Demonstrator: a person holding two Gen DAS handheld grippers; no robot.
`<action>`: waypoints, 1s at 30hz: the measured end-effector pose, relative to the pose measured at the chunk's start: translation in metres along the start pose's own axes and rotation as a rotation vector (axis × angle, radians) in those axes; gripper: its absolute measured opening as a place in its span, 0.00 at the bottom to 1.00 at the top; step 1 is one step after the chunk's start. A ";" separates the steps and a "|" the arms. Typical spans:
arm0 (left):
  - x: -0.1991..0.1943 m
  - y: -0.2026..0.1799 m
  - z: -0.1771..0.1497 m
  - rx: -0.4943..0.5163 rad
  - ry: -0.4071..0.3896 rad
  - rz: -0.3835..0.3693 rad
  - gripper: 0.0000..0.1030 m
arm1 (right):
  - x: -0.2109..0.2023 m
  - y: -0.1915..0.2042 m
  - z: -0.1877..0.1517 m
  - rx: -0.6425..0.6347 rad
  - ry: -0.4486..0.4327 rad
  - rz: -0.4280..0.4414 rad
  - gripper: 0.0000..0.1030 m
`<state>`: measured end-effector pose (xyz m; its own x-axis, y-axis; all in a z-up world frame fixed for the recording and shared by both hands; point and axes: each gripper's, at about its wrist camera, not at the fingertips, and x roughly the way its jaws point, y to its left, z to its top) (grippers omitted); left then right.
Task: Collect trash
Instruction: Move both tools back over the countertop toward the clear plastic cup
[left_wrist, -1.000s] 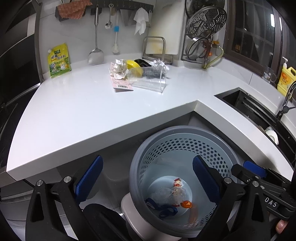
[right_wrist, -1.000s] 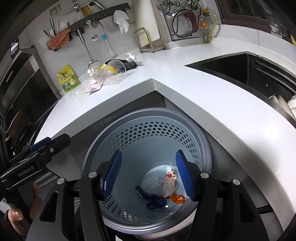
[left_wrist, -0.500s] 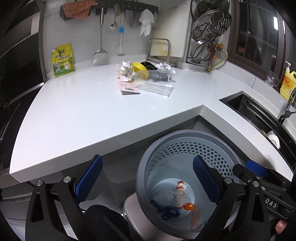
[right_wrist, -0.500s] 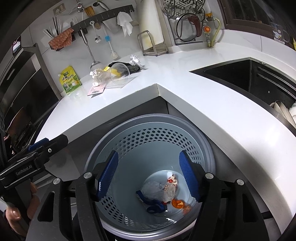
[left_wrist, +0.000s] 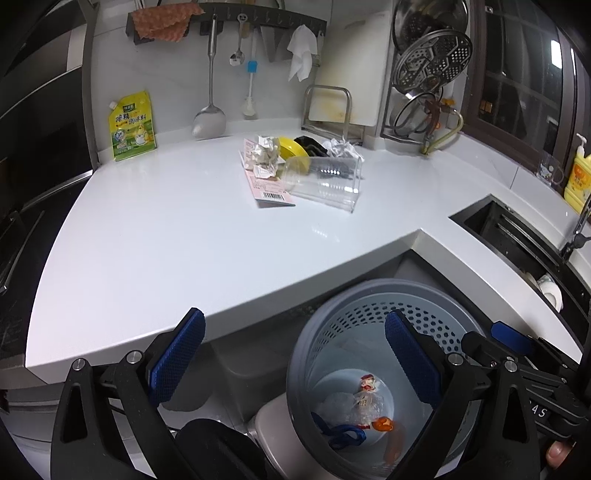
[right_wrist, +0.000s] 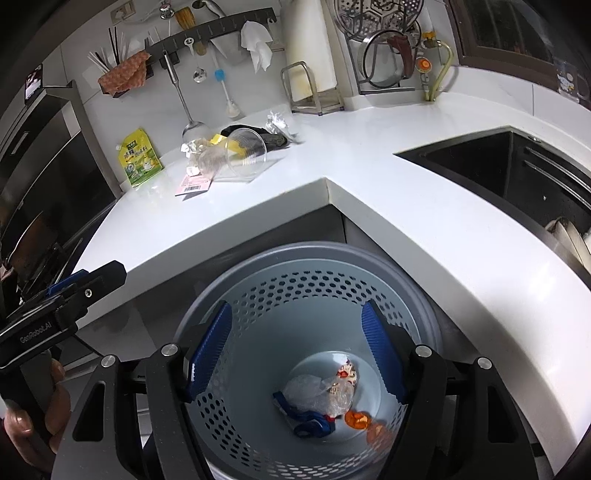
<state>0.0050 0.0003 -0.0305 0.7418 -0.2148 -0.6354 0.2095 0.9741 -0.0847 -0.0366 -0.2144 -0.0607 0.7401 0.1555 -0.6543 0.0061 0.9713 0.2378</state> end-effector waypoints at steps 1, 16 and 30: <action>0.001 0.001 0.002 -0.003 -0.002 -0.002 0.93 | 0.000 0.001 0.002 -0.004 -0.003 0.001 0.68; 0.024 0.019 0.030 -0.033 -0.002 0.014 0.93 | 0.023 0.011 0.035 -0.027 0.005 0.010 0.68; 0.049 0.050 0.065 -0.071 -0.019 0.075 0.93 | 0.064 0.024 0.075 -0.049 0.034 0.038 0.68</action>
<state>0.0935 0.0339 -0.0157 0.7655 -0.1420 -0.6276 0.1077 0.9899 -0.0925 0.0610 -0.1949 -0.0428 0.7161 0.1978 -0.6693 -0.0552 0.9720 0.2282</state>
